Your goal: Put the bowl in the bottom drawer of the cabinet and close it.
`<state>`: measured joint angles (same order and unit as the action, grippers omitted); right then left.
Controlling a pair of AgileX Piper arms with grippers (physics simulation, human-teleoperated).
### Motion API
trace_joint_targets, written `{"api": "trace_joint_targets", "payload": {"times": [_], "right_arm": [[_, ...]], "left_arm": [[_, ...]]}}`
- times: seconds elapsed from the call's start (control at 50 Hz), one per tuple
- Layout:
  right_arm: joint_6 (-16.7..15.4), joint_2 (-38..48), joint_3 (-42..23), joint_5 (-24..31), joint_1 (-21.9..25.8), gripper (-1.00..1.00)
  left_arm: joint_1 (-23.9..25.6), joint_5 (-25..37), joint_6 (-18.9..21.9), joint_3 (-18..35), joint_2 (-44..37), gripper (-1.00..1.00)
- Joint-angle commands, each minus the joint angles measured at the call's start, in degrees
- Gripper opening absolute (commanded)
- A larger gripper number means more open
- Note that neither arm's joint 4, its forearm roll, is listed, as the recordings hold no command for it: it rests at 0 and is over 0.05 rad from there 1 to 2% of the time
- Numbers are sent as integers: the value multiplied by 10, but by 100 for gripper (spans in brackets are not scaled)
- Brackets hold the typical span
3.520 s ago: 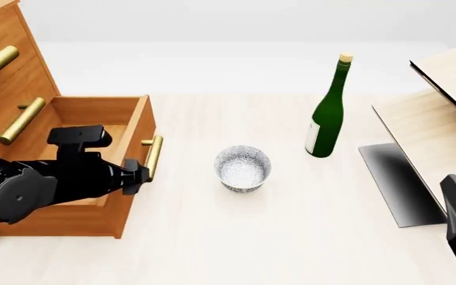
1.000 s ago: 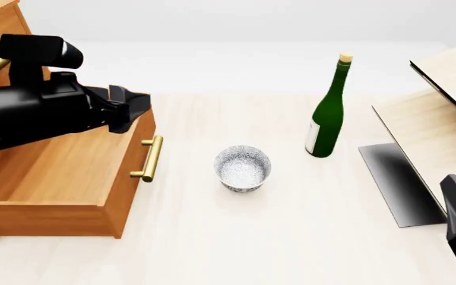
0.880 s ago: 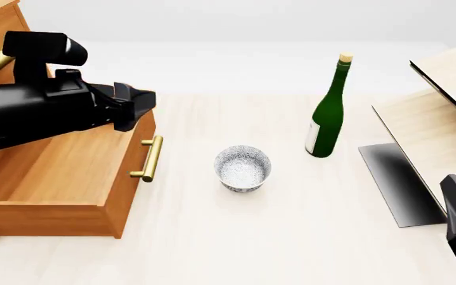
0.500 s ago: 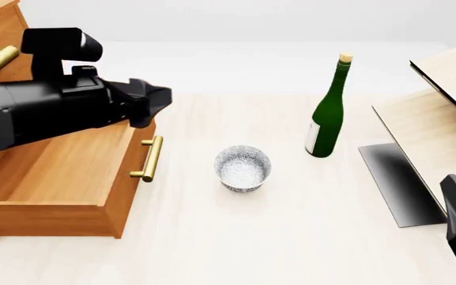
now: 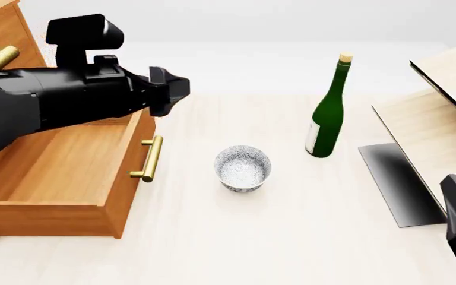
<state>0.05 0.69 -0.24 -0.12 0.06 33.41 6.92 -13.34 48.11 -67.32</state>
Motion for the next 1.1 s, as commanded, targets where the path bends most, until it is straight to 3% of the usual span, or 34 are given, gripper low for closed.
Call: {"api": "trace_joint_targets", "payload": {"times": [0.02, 0.6, 1.1], "right_arm": [[0, 0, 0, 0, 0, 100], [0, 0, 0, 0, 0, 100], [0, 0, 0, 0, 0, 100]], "left_arm": [[7, -2, -14, 24, -25, 100], [-1, -48, -79, 43, -88, 100], [-31, -126, -139, 5, -139, 100]]}}
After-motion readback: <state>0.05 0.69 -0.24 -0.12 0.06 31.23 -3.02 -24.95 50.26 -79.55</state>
